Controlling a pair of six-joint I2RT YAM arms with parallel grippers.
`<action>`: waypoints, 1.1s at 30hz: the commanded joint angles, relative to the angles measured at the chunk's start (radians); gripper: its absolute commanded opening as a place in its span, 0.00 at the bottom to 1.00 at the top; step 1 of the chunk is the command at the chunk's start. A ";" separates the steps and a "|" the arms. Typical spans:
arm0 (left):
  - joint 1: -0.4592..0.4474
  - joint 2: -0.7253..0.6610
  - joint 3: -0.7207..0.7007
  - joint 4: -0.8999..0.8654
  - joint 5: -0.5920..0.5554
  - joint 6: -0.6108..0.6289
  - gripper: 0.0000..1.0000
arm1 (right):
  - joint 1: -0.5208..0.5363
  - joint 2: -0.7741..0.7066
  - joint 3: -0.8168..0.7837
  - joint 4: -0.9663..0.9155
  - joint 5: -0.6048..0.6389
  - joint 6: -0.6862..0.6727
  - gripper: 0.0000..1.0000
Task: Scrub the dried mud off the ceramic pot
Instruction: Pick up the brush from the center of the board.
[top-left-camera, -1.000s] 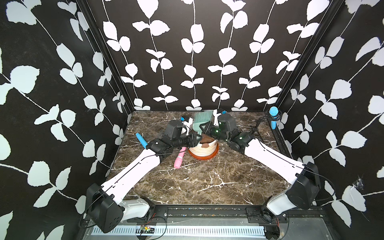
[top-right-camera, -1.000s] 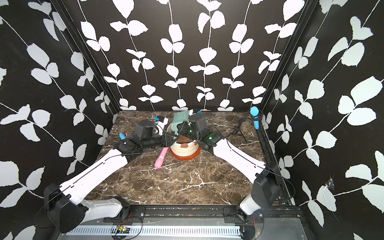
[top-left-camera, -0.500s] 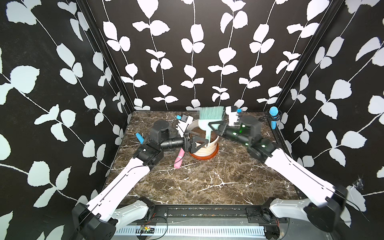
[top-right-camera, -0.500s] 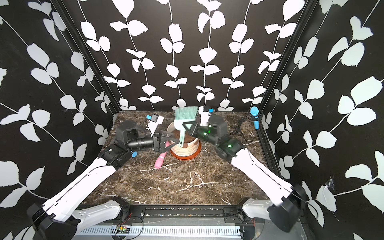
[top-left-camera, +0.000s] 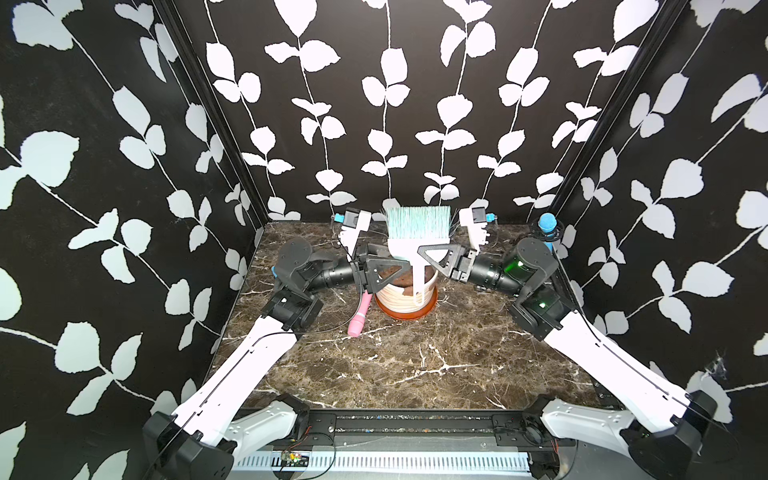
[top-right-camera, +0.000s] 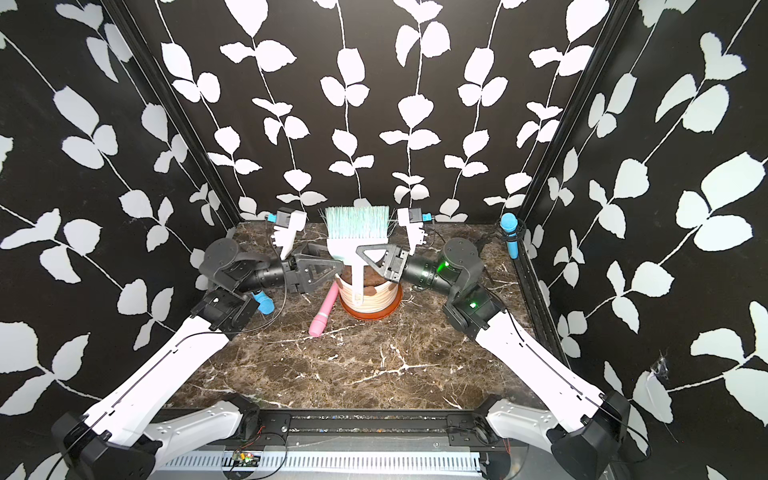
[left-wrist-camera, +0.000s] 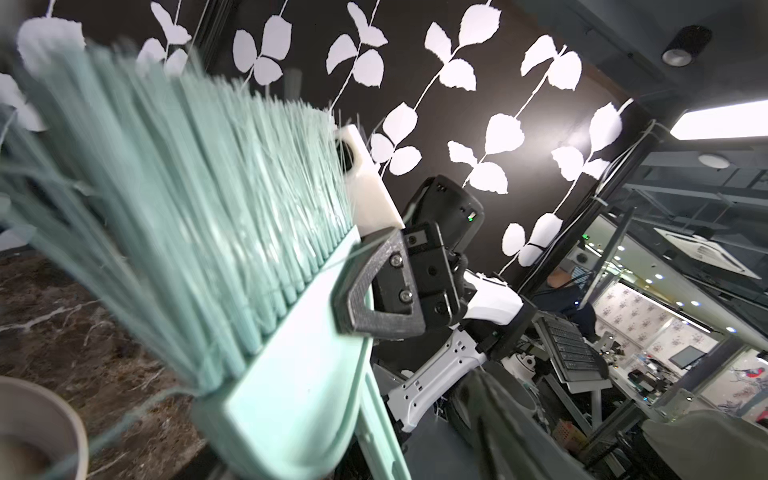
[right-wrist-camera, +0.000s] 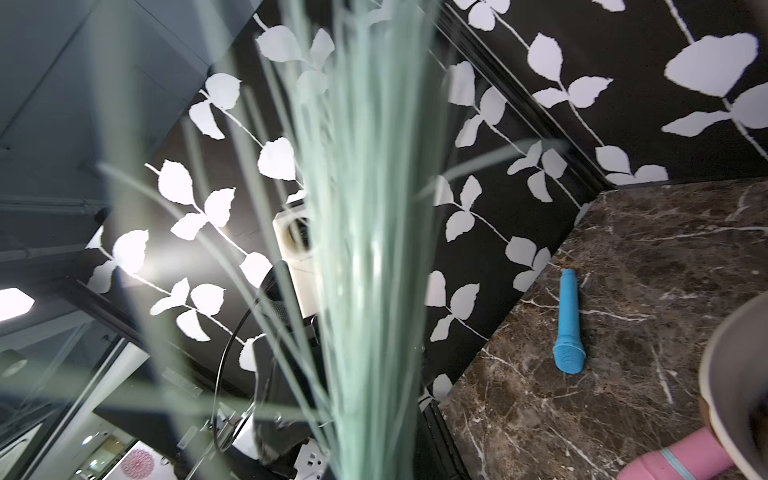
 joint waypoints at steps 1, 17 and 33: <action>0.004 -0.044 -0.006 0.097 0.000 -0.042 0.62 | 0.001 -0.027 -0.016 0.133 -0.055 0.041 0.00; 0.003 -0.022 -0.021 0.151 -0.127 -0.123 0.00 | 0.013 -0.087 -0.085 0.095 0.036 0.043 0.84; -0.017 0.071 -0.216 0.684 -0.543 -0.432 0.00 | 0.216 -0.008 -0.411 0.820 0.585 0.046 0.93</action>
